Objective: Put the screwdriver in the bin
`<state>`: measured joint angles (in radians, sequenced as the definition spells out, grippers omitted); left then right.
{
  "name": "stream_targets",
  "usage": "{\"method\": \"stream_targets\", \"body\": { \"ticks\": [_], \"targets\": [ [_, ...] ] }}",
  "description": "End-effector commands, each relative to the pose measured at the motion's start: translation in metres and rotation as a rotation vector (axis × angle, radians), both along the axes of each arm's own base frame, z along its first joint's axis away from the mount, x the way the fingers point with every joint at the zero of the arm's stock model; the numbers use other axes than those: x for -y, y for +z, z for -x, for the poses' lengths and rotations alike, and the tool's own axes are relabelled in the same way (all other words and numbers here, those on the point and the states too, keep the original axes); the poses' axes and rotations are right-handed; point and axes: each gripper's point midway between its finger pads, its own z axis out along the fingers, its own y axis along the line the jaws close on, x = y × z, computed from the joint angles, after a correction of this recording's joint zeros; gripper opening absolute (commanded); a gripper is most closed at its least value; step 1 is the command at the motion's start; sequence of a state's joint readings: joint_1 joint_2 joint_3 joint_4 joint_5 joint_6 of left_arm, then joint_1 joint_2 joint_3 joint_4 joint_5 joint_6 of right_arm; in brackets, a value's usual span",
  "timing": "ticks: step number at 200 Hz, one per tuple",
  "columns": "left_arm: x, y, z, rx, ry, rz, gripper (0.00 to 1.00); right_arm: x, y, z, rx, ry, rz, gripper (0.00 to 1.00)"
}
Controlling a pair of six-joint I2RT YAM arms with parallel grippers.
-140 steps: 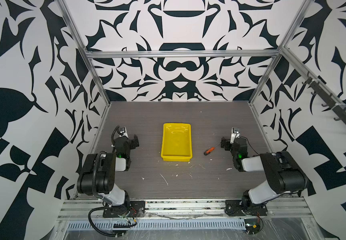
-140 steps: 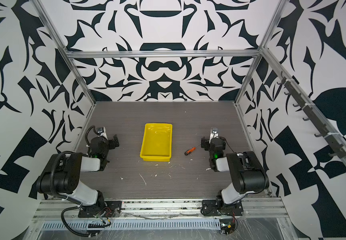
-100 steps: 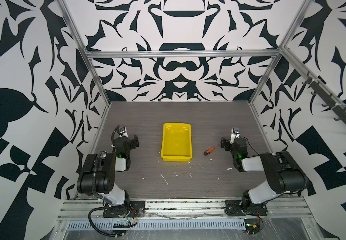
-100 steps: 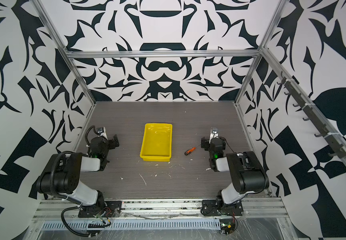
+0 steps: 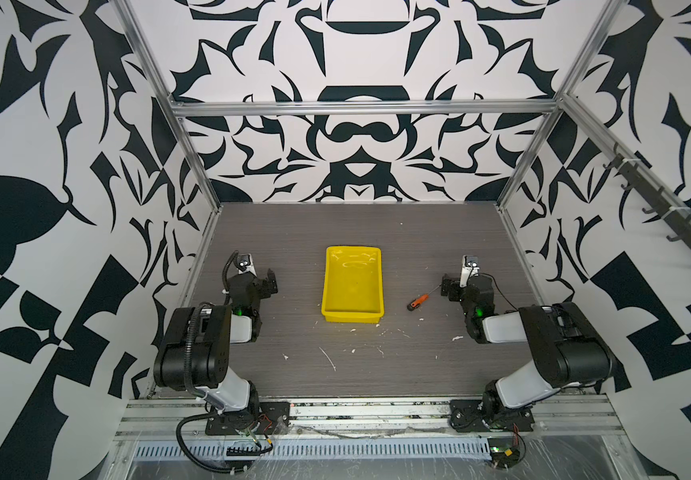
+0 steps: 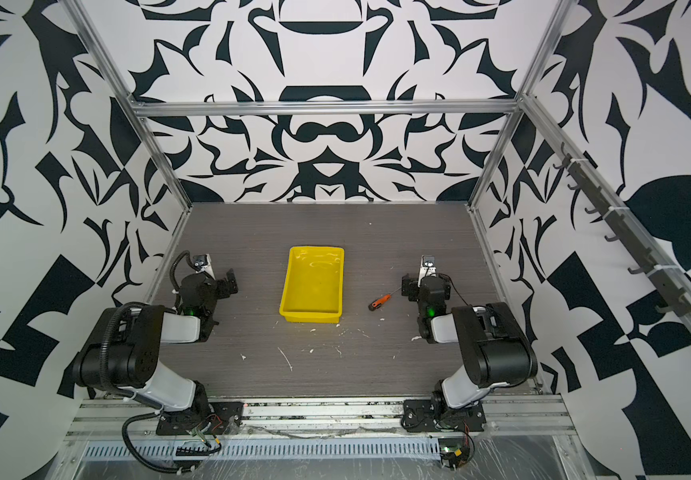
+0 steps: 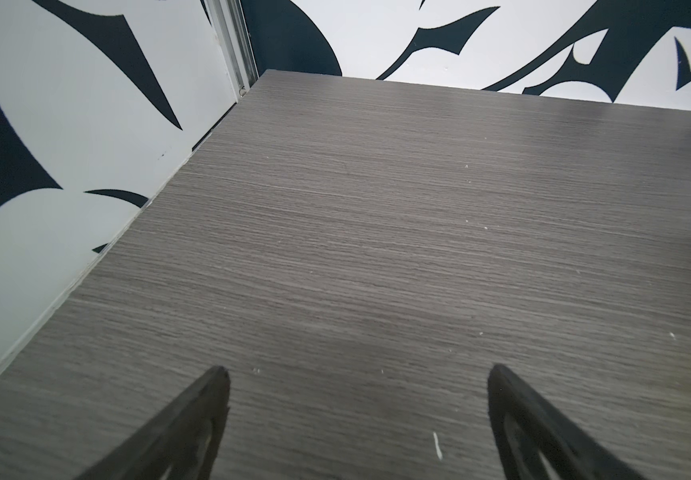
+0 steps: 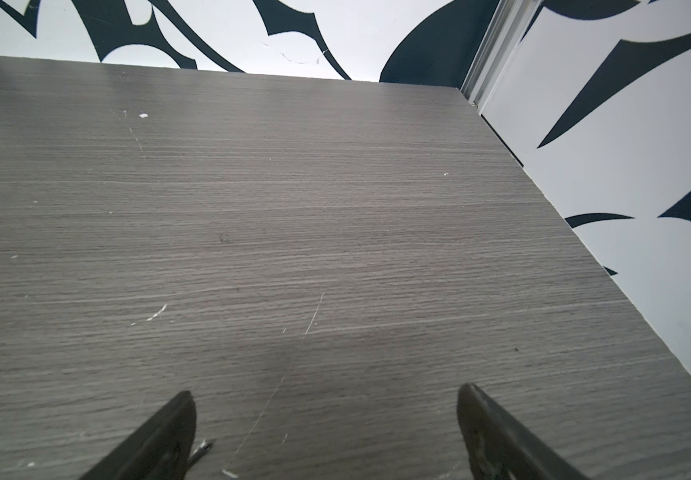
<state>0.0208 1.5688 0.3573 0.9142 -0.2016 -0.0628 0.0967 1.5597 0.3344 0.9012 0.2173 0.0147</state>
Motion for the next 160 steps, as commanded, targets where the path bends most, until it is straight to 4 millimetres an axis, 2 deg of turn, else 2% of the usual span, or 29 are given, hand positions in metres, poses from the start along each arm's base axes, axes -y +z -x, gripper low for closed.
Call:
{"method": "stream_targets", "body": {
  "ticks": [1, 64, 142, 160],
  "targets": [
    [0.000, 0.011, -0.004, 0.034, 0.002, 0.011, 0.99, -0.001, 0.012, -0.007, 0.040, 0.004, 0.004, 1.00],
    [-0.001, 0.011, -0.003, 0.035, 0.004, 0.012, 0.99, 0.000, 0.012, -0.007, 0.042, 0.002, 0.004, 1.00],
    [0.012, 0.019, 0.005, 0.094, -0.059, 0.001, 0.99, -0.001, 0.011, -0.007, 0.038, 0.006, 0.005, 1.00],
    [0.012, 0.019, 0.006, 0.088, -0.055, -0.012, 0.99, -0.002, 0.016, -0.006, 0.063, 0.007, 0.003, 1.00]
  ]
}}
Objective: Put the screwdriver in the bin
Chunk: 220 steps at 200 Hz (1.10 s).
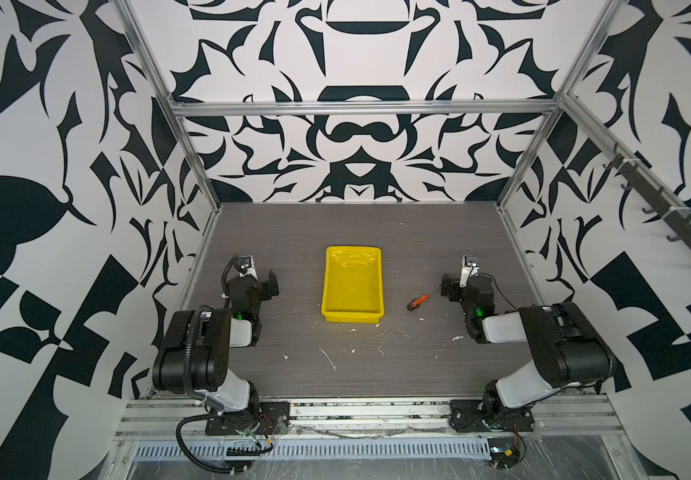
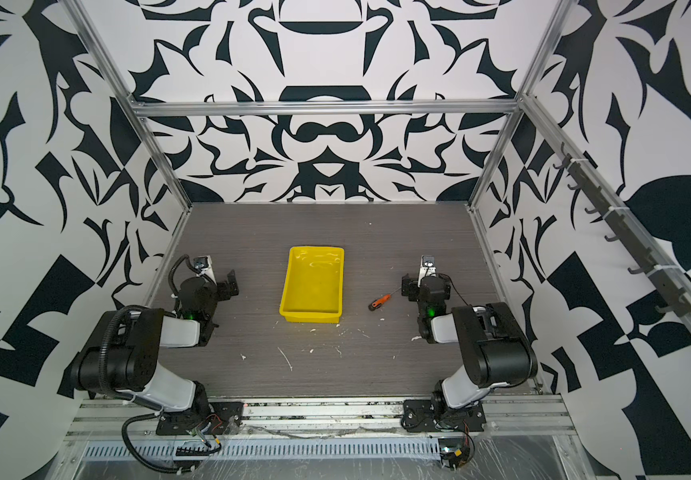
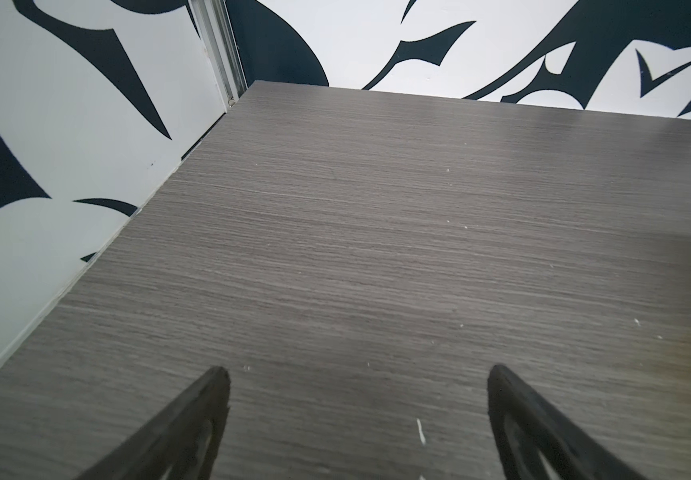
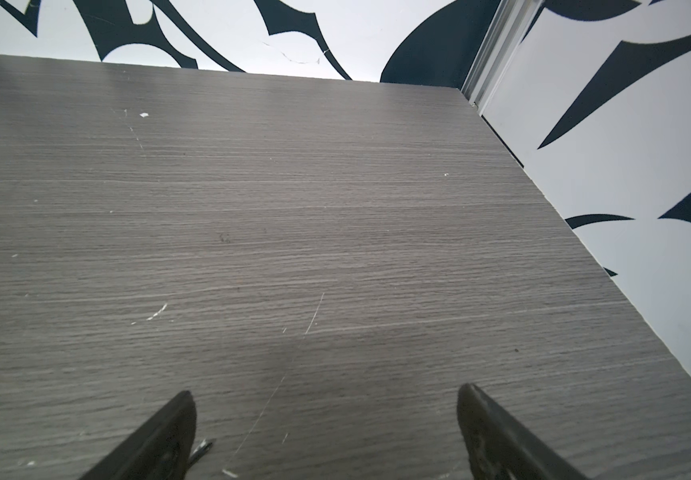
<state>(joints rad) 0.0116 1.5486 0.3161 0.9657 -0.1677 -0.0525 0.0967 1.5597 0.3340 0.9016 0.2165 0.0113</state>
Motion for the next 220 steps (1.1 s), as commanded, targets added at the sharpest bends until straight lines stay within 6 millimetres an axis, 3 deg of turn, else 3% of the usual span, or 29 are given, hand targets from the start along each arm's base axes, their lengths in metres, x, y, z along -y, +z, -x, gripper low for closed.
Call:
{"method": "stream_targets", "body": {
  "ticks": [1, 28, 38, 73, 87, 109, 130, 152, 169, 181, 220],
  "targets": [
    [0.003, 0.016, -0.001, 0.062, -0.008, -0.015, 0.99, -0.003, 0.017, -0.006, 0.067, 0.006, 0.002, 1.00],
    [-0.015, 0.038, 0.010, 0.122, 0.132, -0.035, 0.99, -0.006, 0.042, 0.014, 0.153, -0.047, 0.090, 1.00],
    [-0.021, 0.048, 0.018, 0.110, 0.192, -0.015, 0.99, -0.018, 0.053, 0.023, 0.170, -0.036, 0.132, 1.00],
    [-0.054, 0.086, 0.057, -0.017, 0.504, 0.177, 0.99, -0.027, 0.087, 0.036, 0.039, -0.084, 0.157, 1.00],
    [-0.048, 0.097, 0.072, -0.074, 0.500, 0.248, 0.99, -0.027, 0.100, 0.046, 0.026, -0.112, 0.064, 1.00],
    [-0.010, 0.109, 0.084, -0.103, 0.311, 0.403, 0.99, -0.015, 0.104, 0.070, -0.030, -0.217, -0.092, 1.00],
    [0.009, 0.093, 0.103, -0.173, 0.244, 0.493, 0.99, 0.018, 0.069, 0.116, -0.131, -0.483, -0.200, 1.00],
    [0.010, 0.069, 0.124, -0.273, 0.273, 0.504, 0.99, 0.016, 0.050, 0.136, -0.215, -0.458, -0.224, 1.00],
    [0.010, 0.047, 0.130, -0.310, 0.287, 0.509, 0.99, 0.010, 0.035, 0.136, -0.187, -0.410, -0.266, 1.00],
    [0.014, 0.028, 0.131, -0.311, 0.299, 0.569, 0.99, 0.006, 0.042, 0.133, -0.149, -0.372, -0.286, 1.00],
    [0.012, 0.030, 0.132, -0.291, 0.305, 0.568, 0.99, 0.011, 0.042, 0.136, -0.095, -0.393, -0.312, 1.00]
  ]
}}
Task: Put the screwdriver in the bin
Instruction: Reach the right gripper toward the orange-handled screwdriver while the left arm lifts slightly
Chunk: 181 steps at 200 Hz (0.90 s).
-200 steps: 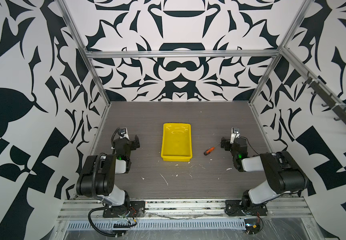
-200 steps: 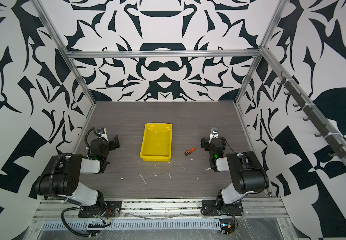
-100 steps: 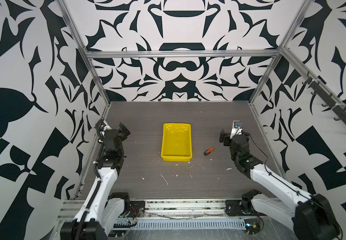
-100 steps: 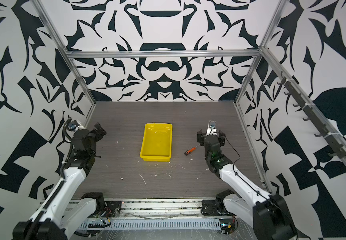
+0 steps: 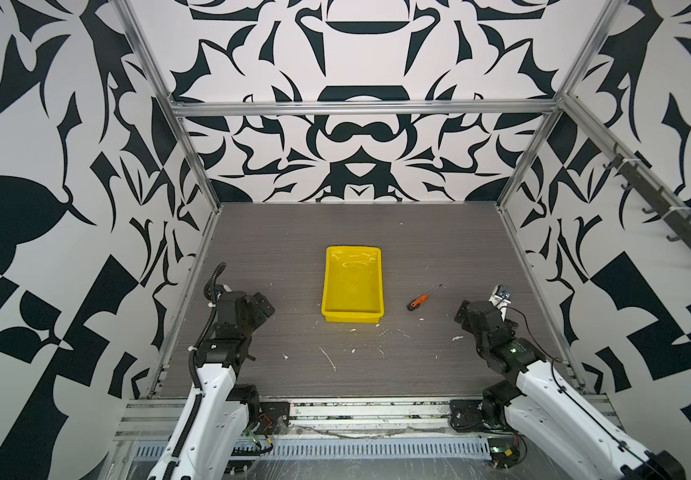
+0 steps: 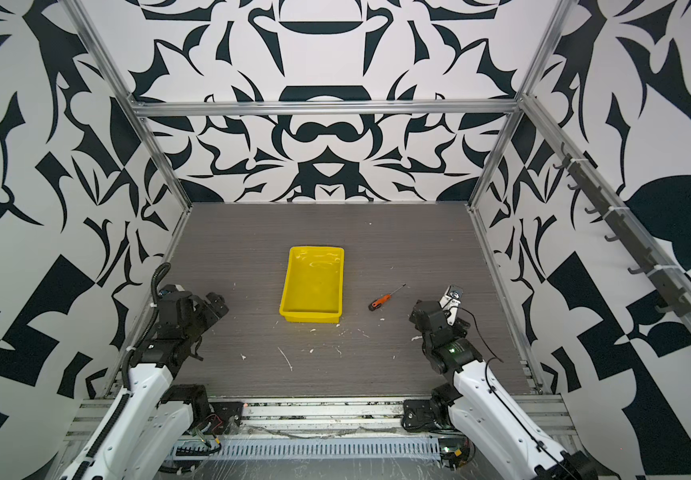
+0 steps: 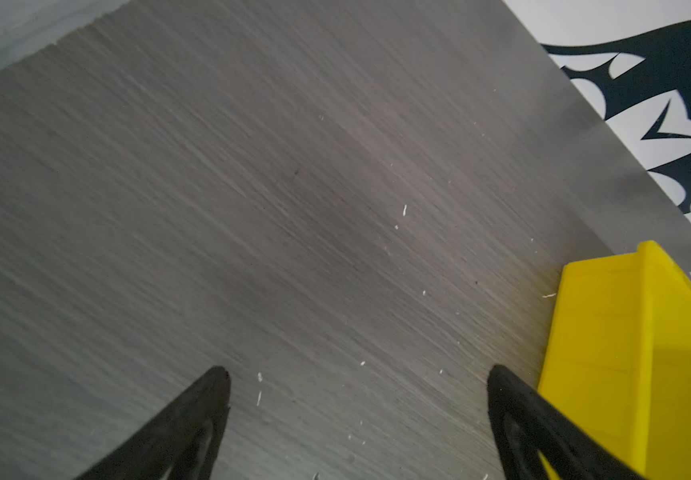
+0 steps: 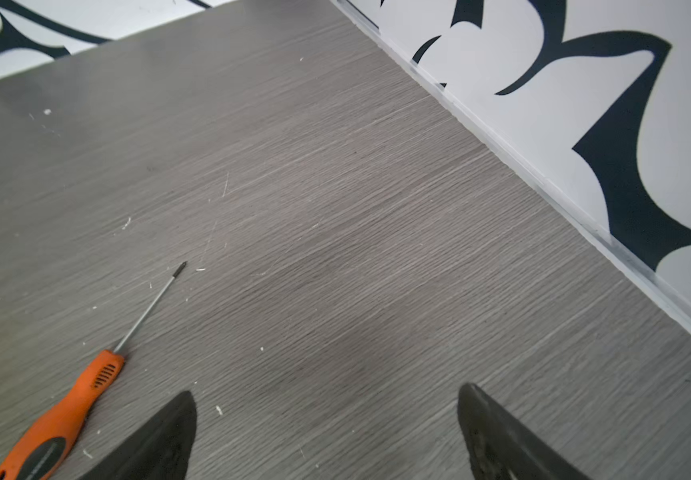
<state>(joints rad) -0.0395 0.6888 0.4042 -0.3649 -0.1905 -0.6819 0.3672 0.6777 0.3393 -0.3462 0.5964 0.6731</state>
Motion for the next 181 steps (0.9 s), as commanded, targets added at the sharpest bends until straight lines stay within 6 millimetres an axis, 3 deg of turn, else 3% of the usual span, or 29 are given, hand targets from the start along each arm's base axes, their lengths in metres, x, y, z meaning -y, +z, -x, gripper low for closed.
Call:
{"method": "stream_targets", "body": {
  "ticks": [1, 25, 55, 92, 120, 148, 169, 181],
  "targets": [
    [0.001, 0.006, 0.000, 0.025, 0.025, 0.039, 0.99, -0.001, 0.008, -0.005, 0.054, -0.024, -0.036, 1.00],
    [0.001, 0.007, 0.002, 0.020, 0.025, 0.041, 0.99, -0.003, 0.005, -0.009, 0.027, -0.020, -0.028, 1.00],
    [-0.012, 0.006, 0.007, 0.016, 0.105, 0.010, 0.99, -0.008, -0.002, -0.014, -0.032, -0.007, -0.020, 0.99],
    [-0.009, -0.001, 0.005, 0.014, 0.100, 0.031, 0.99, -0.011, -0.009, -0.020, -0.095, 0.002, 0.002, 0.98],
    [-0.004, 0.001, 0.005, 0.005, 0.069, 0.044, 0.99, 0.003, -0.004, -0.017, -0.090, -0.138, -0.002, 0.99],
    [0.002, 0.005, 0.004, 0.042, 0.040, 0.066, 0.99, 0.007, 0.004, -0.017, 0.017, -0.269, -0.131, 1.00],
    [0.005, 0.009, 0.007, 0.067, 0.019, 0.075, 0.99, 0.023, 0.004, 0.000, 0.108, -0.472, -0.282, 1.00],
    [0.007, 0.013, 0.007, 0.096, 0.007, 0.081, 0.99, 0.016, 0.012, -0.013, 0.187, -0.409, -0.359, 1.00]
  ]
}}
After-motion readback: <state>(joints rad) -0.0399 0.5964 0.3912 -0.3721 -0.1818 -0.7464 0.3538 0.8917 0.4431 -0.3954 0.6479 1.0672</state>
